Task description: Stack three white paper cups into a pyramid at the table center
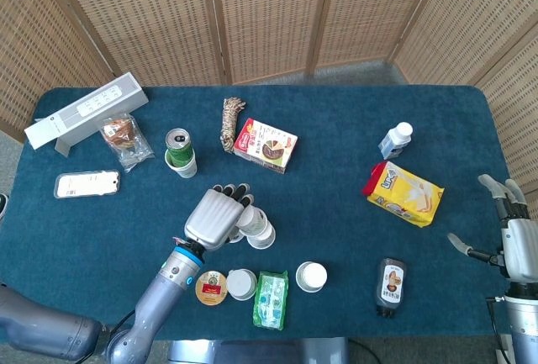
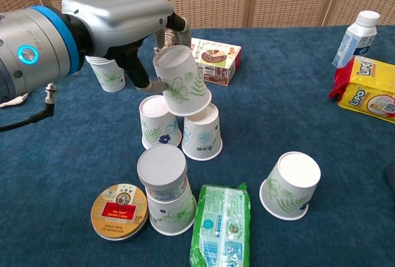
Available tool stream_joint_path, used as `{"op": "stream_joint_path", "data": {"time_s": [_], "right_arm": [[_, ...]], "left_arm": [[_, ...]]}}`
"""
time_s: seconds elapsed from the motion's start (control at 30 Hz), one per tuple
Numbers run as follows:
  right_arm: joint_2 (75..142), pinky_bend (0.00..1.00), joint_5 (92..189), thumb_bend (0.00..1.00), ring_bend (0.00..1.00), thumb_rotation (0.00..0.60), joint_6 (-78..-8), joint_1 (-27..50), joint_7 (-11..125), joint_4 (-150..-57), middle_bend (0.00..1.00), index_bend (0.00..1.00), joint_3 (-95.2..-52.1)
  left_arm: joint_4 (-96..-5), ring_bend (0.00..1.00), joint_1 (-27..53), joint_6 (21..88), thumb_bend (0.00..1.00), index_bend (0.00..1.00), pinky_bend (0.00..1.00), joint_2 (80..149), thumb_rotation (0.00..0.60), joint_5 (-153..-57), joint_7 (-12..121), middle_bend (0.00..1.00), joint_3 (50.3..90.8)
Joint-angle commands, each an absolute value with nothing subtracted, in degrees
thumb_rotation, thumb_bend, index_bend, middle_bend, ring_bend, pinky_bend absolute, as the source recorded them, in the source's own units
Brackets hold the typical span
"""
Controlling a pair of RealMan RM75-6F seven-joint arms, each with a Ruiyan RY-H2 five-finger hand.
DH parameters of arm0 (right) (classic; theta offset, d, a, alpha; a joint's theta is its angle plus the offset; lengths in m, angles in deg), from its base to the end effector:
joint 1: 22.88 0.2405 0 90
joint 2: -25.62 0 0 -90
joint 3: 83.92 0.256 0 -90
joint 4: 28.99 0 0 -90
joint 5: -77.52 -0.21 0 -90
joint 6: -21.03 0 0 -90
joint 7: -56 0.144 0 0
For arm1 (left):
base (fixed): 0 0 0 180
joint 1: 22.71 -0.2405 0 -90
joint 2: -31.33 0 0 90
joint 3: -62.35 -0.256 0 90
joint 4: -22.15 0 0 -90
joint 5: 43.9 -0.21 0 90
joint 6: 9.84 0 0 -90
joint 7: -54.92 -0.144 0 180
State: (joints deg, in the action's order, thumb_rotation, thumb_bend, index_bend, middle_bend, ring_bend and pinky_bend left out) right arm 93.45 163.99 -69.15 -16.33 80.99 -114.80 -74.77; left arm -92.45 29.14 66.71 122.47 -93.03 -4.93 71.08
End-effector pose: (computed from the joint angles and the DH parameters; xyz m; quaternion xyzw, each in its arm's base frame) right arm -0.3063 -0.2113 0.1769 0.4842 -0.4207 0.5691 0.5144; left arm -0.0307 0.2723 -0.0046 -0.7865 -0.2566 -0.3552 0.4352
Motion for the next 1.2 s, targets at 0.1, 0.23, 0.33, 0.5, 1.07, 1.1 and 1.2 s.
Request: {"op": "stream_joint_path", "data": {"time_s": [0.1, 0.23, 0.33, 0.5, 1.07, 1.1, 1.2], "right_arm": [[93.4, 0.0, 164.0, 0.13, 0.13, 0.6, -69.1, -16.3, 81.2, -114.8, 0.18, 0.08, -74.7], [93.4, 0.0, 164.0, 0.13, 0.13, 0.6, -69.2, -16.3, 81.3, -114.8, 0.18, 0.08, -74.7], [93.4, 0.0, 164.0, 0.13, 0.13, 0.6, -69.2, -16.4, 81.2, -114.8, 0.18, 0.08, -74.7], [93.4, 0.0, 164.0, 0.13, 0.13, 0.6, -69.2, -16.3, 81.1, -114.8, 0.18, 0.08, -74.7], [93.4, 0.0, 164.0, 0.13, 0.13, 0.6, -69.2, -16.4, 81.2, -114.9, 0.18, 0.08, -74.7], [93.4, 0.0, 164.0, 0.13, 0.13, 0.6, -69.2, -16.4, 81.2, -114.9, 0.18, 0.08, -74.7], [93.4, 0.0, 164.0, 0.13, 0.13, 0.6, -69.2, -16.4, 81.1, -114.9, 0.18, 0.08, -74.8]], "left_arm": [[-92.4, 0.31, 29.3, 67.2, 0.32, 0.31, 0.48, 122.9, 0.6, -92.7, -5.6, 0.24, 70.9], [-92.5, 0.31, 29.4, 67.3, 0.32, 0.31, 0.48, 123.1, 0.6, -92.5, -5.8, 0.24, 70.9], [-92.8, 0.31, 29.5, 67.6, 0.32, 0.31, 0.48, 123.1, 0.6, -92.1, -6.1, 0.24, 70.9], [-93.3, 0.31, 29.7, 67.8, 0.32, 0.31, 0.48, 123.1, 0.6, -91.2, -6.6, 0.25, 70.9], [-93.4, 0.06, 30.1, 68.5, 0.32, 0.22, 0.39, 123.4, 0.6, -91.3, -7.4, 0.0, 70.4], [-93.5, 0.05, 30.1, 68.5, 0.32, 0.21, 0.38, 123.3, 0.6, -91.3, -7.4, 0.0, 70.4], [-94.0, 0.03, 30.0, 68.4, 0.32, 0.19, 0.37, 122.9, 0.6, -91.2, -7.2, 0.0, 70.4]]}}
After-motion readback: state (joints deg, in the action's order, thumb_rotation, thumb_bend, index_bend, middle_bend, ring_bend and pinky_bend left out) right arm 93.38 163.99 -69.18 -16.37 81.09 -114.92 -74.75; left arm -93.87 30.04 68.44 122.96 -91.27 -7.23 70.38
